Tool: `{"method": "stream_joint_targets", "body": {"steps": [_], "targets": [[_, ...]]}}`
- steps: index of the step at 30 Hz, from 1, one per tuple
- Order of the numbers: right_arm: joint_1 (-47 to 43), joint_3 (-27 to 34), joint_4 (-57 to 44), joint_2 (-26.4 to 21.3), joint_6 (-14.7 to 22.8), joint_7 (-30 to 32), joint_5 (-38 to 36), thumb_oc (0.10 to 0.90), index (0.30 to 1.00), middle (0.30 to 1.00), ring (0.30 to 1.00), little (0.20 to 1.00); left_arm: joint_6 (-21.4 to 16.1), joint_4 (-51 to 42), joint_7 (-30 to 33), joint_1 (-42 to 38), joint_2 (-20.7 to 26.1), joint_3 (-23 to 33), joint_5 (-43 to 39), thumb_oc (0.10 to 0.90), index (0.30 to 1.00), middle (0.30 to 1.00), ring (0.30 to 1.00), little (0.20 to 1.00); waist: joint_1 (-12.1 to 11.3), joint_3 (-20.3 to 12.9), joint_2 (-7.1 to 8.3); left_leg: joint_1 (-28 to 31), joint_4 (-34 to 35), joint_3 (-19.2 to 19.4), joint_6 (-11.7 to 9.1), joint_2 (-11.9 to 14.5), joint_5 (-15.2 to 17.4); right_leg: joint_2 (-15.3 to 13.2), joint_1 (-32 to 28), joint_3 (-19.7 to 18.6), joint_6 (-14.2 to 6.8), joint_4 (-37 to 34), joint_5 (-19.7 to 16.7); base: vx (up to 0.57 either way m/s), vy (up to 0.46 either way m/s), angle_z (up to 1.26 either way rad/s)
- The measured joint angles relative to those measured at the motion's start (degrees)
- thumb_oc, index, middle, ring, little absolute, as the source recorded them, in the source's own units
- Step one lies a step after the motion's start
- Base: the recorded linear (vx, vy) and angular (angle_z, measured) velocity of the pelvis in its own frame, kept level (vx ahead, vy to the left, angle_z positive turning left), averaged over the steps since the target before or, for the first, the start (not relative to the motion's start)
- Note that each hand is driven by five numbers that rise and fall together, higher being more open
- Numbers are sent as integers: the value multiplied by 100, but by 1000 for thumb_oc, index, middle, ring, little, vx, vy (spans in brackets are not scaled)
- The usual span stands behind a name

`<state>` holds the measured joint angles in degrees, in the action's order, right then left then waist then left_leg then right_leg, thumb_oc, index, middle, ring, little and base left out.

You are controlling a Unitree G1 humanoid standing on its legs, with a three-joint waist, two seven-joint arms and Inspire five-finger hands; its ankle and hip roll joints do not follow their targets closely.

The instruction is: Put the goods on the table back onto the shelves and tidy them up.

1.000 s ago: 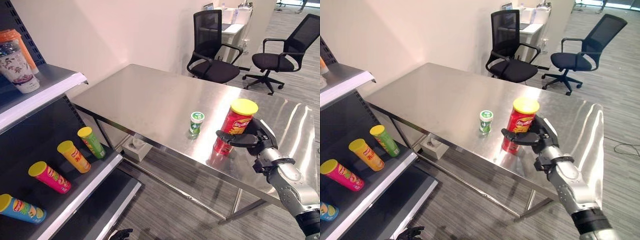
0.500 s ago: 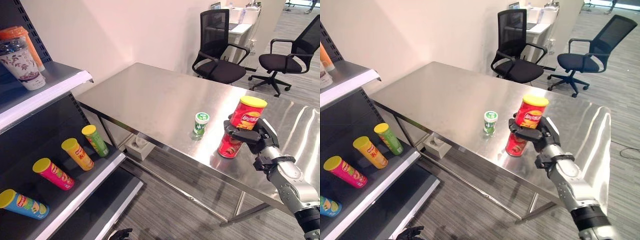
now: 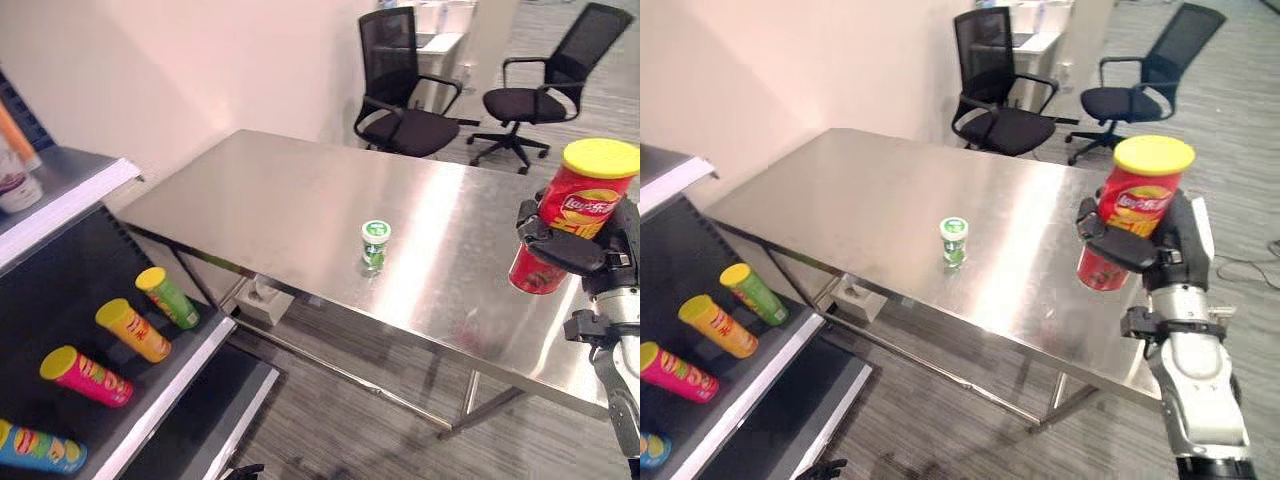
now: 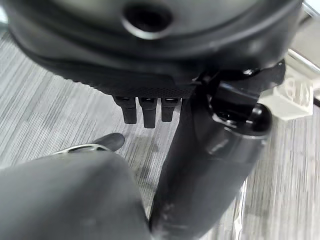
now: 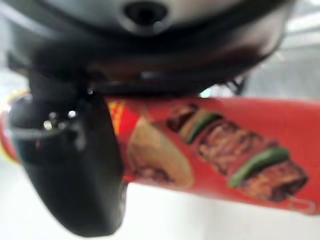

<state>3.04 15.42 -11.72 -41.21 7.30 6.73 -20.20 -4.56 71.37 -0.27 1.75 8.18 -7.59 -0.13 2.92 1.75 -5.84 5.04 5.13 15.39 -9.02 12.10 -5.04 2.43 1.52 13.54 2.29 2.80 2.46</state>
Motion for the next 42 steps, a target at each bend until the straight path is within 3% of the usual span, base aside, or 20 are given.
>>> {"method": "stream_joint_targets", "body": {"steps": [7, 13, 15, 16, 17, 18, 19, 20, 22, 23, 25, 27, 28, 32, 33, 34, 35, 36, 39, 42], "targets": [[501, -216, -712, 522, 12, -33, 652, 400, 300, 300, 300, 300, -5, -69, 18, -18, -88, -14, 84, 800, 900, 900, 900, 900, 108, 25, -27, 10, 0, 15, -87, 35, -58, 32, 31, -55, 21, -20, -13, -47, -21, -7], [1077, -1464, -1597, 635, 93, -663, 581, 400, 300, 300, 300, 300, -24, -190, 111, 34, -51, -54, 325, 800, 900, 900, 900, 900, 65, 139, -63, -29, -2, 128, -86, 41, -59, 36, 126, -105, 37, 37, -42, -119, 23, -4], [1132, -2043, -1653, 571, 129, -1059, 562, 400, 300, 300, 300, 300, -29, -234, 124, -115, -16, -88, 478, 800, 900, 900, 900, 900, 9, 281, 1, -339, -127, 27, -55, -2, -97, -31, 360, -55, 57, 226, -100, -468, 105, 24], [757, -2316, -1572, 597, 180, -1010, 557, 400, 300, 300, 300, 300, -40, -281, 227, -491, 50, -132, 497, 800, 900, 900, 900, 900, 29, 469, 215, -1045, -256, -68, -82, -175, -444, -337, 1158, 61, 116, 771, -80, -573, 246, 53], [312, -2524, -1555, 499, 125, -1013, 568, 400, 300, 300, 300, 300, -18, -273, 252, -1010, 88, -124, 577, 800, 900, 900, 900, 900, 29, 902, 439, -1418, -659, 133, 5, -125, -188, -534, 1521, 163, 298, 767, -313, -417, 325, 63], [220, -2766, -1511, 392, 83, -1014, 640, 400, 300, 300, 300, 300, -11, -273, 267, -1174, 82, -144, 597, 800, 900, 900, 900, 900, 29, 1049, 575, -1425, -1539, 348, -202, 167, 207, -635, 1535, 262, 328, 665, -478, -376, 369, 49], [150, -3005, -1389, 336, 41, -1004, 799, 400, 300, 300, 300, 300, -13, -231, 357, -1201, 34, -177, 597, 800, 900, 900, 900, 900, 125, 1072, 624, -1248, -2780, 421, -521, 484, 568, -717, 1438, 330, 300, 697, -495, -257, 350, 57], [277, -3041, -1414, 372, 8, -952, 953, 400, 300, 300, 300, 300, -20, -198, 374, -1157, -3, -283, 598, 800, 900, 900, 900, 900, 217, 1089, 618, -795, -3065, 437, -521, 620, 718, -825, 1286, 393, 202, 680, -539, -221, 310, 77], [521, -2568, -1481, 380, 26, -871, 1067, 400, 300, 300, 300, 300, -142, -227, 475, -1290, -25, -535, 658, 800, 900, 900, 900, 900, 408, 1077, 517, 17, -1749, 718, -505, 594, 716, -1045, 1258, 527, -133, 376, -906, -345, 559, 73], [721, -1998, -1575, 471, 38, -746, 1224, 400, 300, 300, 300, 300, -140, -258, 560, -1415, -76, -784, 933, 800, 900, 900, 900, 900, 412, 1073, 369, 183, -796, 1096, -349, 359, 918, -1229, 1526, 512, -376, 270, -1304, -456, 687, 32], [924, -1901, -1516, 904, 56, -543, 1462, 400, 300, 300, 300, 300, -152, -382, 570, -1386, 140, -1137, 1221, 800, 900, 900, 900, 900, 500, 1000, 823, 68, -325, 1160, 10, -531, 858, -1789, 1712, -25, -772, -200, -1692, -373, 424, 26], [1132, -2069, -1490, 1149, 57, -509, 1605, 400, 300, 300, 300, 300, -145, -197, 560, -1303, 203, -1191, 1271, 800, 900, 900, 900, 900, 589, 916, 1051, -155, -527, 1052, 292, -978, 922, -2112, 1697, -432, -841, -523, -1849, -262, 226, 29], [1307, -2397, -1357, 1309, 51, -506, 1721, 400, 300, 300, 300, 300, -108, 43, 576, -1210, 280, -1098, 1267, 800, 900, 900, 900, 900, 548, 881, 1102, -230, -750, 1061, 427, -1069, 1056, -2169, 1715, -439, -1033, -464, -2459, -275, 242, 4], [1428, -3183, -854, 1563, 5, -517, 1895, 400, 300, 300, 300, 300, -22, 189, 680, -762, 722, -661, 1138, 800, 900, 900, 900, 900, 371, 906, 1190, -257, -1186, 1302, 652, -1110, 1230, -2127, 1728, -431, -203, -304, -3272, -282, 199, -12], [1434, -3305, -765, 1595, -14, -499, 1889, 400, 300, 300, 300, 300, -21, 172, 708, -676, 790, -534, 1137, 800, 900, 900, 900, 900, 403, 901, 1201, -225, -1209, 1337, 668, -1015, 1322, -2126, 1741, -547, -202, -238, -3273, -325, 75, -2], [1437, -3465, -667, 1534, -40, -534, 1890, 400, 300, 300, 300, 300, -4, 164, 778, -610, 917, -523, 1124, 800, 900, 900, 900, 900, 275, 888, 1084, -250, -1170, 1351, 732, -878, 1260, -1923, 1685, -644, -479, -124, -3034, -325, 72, 12], [1422, -3458, -601, 1471, -40, -526, 1889, 400, 300, 300, 300, 300, -3, 67, 782, -616, 956, -527, 1063, 800, 900, 900, 900, 900, 182, 875, 932, -338, -1085, 1274, 759, -696, 1102, -1579, 1675, -803, -1152, 331, -2277, -326, 37, 23], [1383, -3397, -547, 1460, -43, -525, 1889, 400, 300, 300, 300, 300, -10, -145, 777, -642, 1009, -563, 995, 800, 900, 900, 900, 900, 99, 875, 827, -425, -953, 1192, 770, -562, 921, -1273, 1711, -965, -1333, 905, -1583, -239, 63, 40], [1109, -3244, -505, 1461, -54, -460, 1901, 400, 300, 300, 300, 300, -32, -523, 743, -700, 1042, -552, 915, 800, 900, 900, 900, 900, -120, 875, 929, -586, -575, 963, 726, -571, 572, -866, 1492, -1022, -1218, 1171, -605, -179, 37, 37], [632, -3197, -432, 1415, -57, -261, 2034, 400, 300, 300, 300, 300, -21, -540, 673, -665, 704, -775, 921, 800, 900, 900, 900, 900, -223, 999, 715, -528, -176, 801, 704, -497, 281, -725, 1393, -1221, -1316, 1205, -543, -21, -63, 33]]}}
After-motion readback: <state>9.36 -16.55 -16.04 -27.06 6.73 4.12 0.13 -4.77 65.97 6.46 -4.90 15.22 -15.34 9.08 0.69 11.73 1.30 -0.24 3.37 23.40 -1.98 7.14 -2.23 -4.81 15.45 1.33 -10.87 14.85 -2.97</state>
